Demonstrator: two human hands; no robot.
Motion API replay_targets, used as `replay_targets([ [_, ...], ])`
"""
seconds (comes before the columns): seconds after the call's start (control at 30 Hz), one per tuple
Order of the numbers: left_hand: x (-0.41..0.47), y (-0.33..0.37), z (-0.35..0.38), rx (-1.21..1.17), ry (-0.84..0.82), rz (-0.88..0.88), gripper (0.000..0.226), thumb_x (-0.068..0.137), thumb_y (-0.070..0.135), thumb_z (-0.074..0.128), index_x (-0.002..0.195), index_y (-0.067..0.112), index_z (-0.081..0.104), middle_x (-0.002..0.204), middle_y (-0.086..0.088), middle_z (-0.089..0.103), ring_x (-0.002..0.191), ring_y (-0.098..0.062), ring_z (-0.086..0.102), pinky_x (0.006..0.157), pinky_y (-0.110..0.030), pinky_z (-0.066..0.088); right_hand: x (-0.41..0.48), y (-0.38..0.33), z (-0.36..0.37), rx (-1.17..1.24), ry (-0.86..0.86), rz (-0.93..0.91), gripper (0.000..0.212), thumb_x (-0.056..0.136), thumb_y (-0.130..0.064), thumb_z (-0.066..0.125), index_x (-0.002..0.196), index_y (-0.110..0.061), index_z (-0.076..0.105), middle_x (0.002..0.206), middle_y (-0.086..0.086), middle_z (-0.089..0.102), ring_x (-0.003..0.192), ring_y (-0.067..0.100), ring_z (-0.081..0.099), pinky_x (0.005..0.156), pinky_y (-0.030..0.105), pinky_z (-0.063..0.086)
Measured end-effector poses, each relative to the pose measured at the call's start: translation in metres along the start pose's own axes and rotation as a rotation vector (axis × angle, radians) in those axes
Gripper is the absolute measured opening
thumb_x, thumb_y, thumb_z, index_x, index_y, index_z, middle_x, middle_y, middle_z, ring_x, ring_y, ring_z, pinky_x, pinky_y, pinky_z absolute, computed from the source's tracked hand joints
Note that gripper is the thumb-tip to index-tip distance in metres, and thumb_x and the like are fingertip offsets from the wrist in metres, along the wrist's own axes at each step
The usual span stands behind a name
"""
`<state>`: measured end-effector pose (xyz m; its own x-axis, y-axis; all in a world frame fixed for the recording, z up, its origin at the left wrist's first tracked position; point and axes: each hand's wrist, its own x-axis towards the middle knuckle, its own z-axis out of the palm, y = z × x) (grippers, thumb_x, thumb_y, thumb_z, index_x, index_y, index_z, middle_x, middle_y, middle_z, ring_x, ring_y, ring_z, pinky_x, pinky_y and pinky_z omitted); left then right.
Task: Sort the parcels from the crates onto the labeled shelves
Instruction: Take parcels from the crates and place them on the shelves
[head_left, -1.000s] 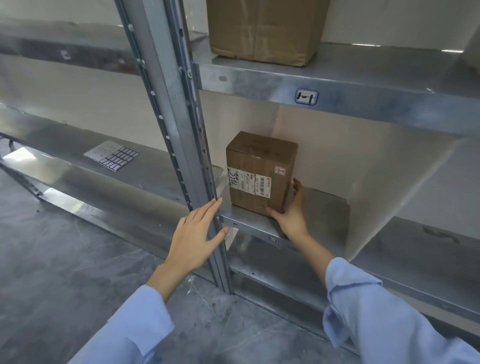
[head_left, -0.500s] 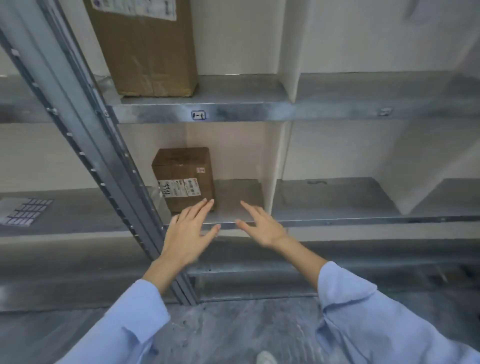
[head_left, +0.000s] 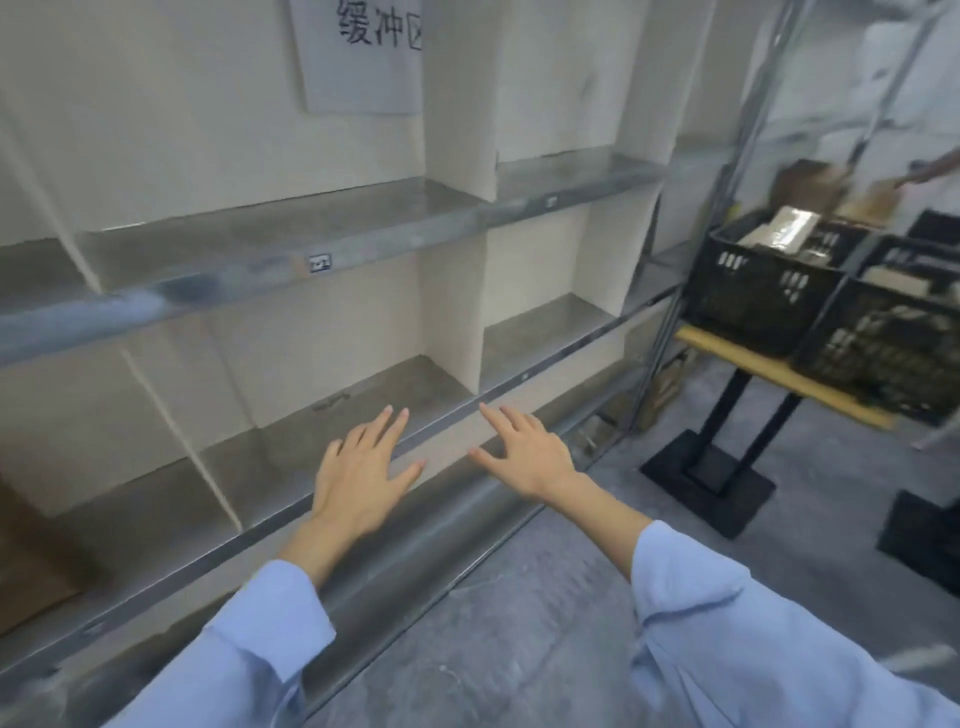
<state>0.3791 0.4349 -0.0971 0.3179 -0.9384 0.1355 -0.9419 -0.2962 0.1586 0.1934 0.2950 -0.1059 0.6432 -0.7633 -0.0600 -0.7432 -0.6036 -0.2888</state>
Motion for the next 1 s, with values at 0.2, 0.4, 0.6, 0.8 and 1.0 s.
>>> replay_targets([
  [0.2, 0.105, 0.142, 0.028, -0.023, 0.001, 0.214, 0.093, 0.074, 0.074, 0.003, 0.156, 0.032, 0.017, 0.162, 0.005, 0.020, 0.143, -0.019, 0.030, 0.109, -0.037, 0.026, -0.015, 0.165, -0.065, -0.067, 0.084, 0.225, 0.074, 0.096, -0.068, 0.031, 0.157, -0.036, 0.003, 0.165, -0.003, 0.008, 0.150, 0.027, 0.012, 0.113, 0.049, 0.032],
  [0.4, 0.195, 0.312, 0.054, -0.106, 0.035, 0.375, 0.093, 0.074, 0.076, 0.003, 0.156, 0.033, 0.013, 0.162, 0.007, 0.018, 0.144, -0.017, 0.028, 0.112, -0.039, 0.025, -0.040, 0.330, -0.138, -0.103, 0.146, 0.392, 0.074, 0.097, -0.067, 0.032, 0.157, -0.037, 0.001, 0.165, -0.002, 0.008, 0.150, 0.028, 0.012, 0.113, 0.051, 0.031],
  [0.6, 0.256, 0.457, 0.069, -0.143, 0.054, 0.541, 0.089, 0.078, 0.075, 0.007, 0.156, 0.033, 0.012, 0.162, 0.005, 0.019, 0.144, -0.019, 0.028, 0.113, -0.040, 0.025, -0.069, 0.461, -0.193, -0.043, 0.221, 0.556, 0.074, 0.097, -0.065, 0.034, 0.157, -0.034, 0.006, 0.165, 0.000, 0.010, 0.150, 0.028, 0.012, 0.117, 0.049, 0.028],
  [0.8, 0.321, 0.567, 0.095, -0.152, 0.053, 0.643, 0.073, 0.094, 0.068, 0.032, 0.156, 0.034, 0.011, 0.163, 0.006, 0.018, 0.146, -0.018, 0.025, 0.116, -0.043, 0.024, -0.082, 0.560, -0.210, -0.005, 0.317, 0.682, 0.071, 0.097, -0.062, 0.038, 0.157, -0.035, 0.009, 0.165, 0.000, 0.012, 0.151, 0.027, 0.012, 0.115, 0.047, 0.028],
  [1.0, 0.391, 0.671, 0.125, -0.173, 0.049, 0.751, 0.073, 0.095, 0.064, 0.035, 0.156, 0.032, 0.010, 0.163, 0.007, 0.015, 0.146, -0.017, 0.022, 0.115, -0.040, 0.022, -0.066, 0.661, -0.235, 0.028, 0.385, 0.749, 0.072, 0.097, -0.057, 0.045, 0.157, -0.033, 0.012, 0.164, 0.002, 0.015, 0.150, 0.026, 0.014, 0.114, 0.051, 0.031],
])
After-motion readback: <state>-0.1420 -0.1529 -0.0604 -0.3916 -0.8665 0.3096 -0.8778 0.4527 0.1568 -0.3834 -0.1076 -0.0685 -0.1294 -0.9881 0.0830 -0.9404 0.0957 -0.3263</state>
